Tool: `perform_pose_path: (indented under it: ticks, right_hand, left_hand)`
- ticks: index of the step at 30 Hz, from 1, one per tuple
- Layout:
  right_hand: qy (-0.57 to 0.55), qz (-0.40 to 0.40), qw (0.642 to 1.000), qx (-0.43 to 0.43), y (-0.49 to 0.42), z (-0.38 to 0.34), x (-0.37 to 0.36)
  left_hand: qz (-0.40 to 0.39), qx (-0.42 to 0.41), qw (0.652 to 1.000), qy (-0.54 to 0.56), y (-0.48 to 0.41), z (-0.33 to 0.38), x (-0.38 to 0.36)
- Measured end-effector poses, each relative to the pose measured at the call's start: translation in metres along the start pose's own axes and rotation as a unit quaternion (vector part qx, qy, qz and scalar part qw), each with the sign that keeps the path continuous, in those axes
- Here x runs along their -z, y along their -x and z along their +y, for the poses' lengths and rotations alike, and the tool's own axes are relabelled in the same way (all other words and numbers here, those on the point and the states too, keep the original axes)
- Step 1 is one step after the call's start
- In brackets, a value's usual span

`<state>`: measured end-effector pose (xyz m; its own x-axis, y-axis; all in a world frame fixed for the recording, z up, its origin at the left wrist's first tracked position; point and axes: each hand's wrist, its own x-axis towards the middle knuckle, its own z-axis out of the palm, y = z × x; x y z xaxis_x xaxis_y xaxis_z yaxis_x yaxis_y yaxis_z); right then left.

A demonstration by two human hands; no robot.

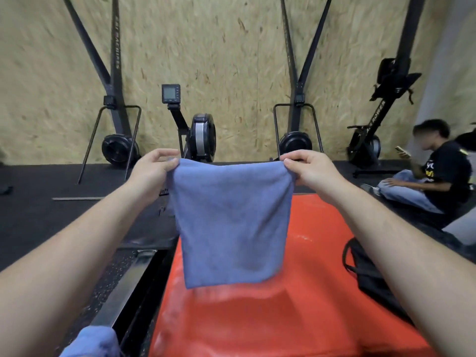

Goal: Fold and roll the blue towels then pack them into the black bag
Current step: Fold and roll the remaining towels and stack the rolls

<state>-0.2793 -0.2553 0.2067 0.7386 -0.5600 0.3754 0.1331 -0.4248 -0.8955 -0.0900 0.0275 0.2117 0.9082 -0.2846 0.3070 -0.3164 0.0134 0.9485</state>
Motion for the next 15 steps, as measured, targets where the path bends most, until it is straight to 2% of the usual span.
perform_pose_path:
  ticks: [3, 6, 10, 13, 15]
  right_hand:
    - [0.011, 0.008, 1.0, 0.022, -0.001, -0.021, 0.005]
    - [-0.027, 0.01, 1.0, 0.007, 0.003, -0.032, 0.009]
    - [-0.082, 0.016, 0.996, -0.022, 0.014, -0.04, 0.014]
    - [-0.099, 0.016, 0.994, -0.033, 0.029, -0.049, 0.023]
    - [-0.119, 0.006, 0.992, -0.029, 0.04, -0.056, 0.032]
  left_hand:
    - [0.031, -0.078, 0.985, -0.149, 0.0, 0.016, 0.006]
    - [0.048, -0.094, 0.975, -0.197, 0.006, 0.034, 0.009]
    - [0.046, -0.03, 0.997, -0.061, 0.015, 0.05, 0.013]
    - [-0.011, 0.002, 0.999, 0.035, 0.026, 0.058, 0.02]
    - [-0.05, -0.008, 0.997, 0.053, 0.034, 0.061, 0.027]
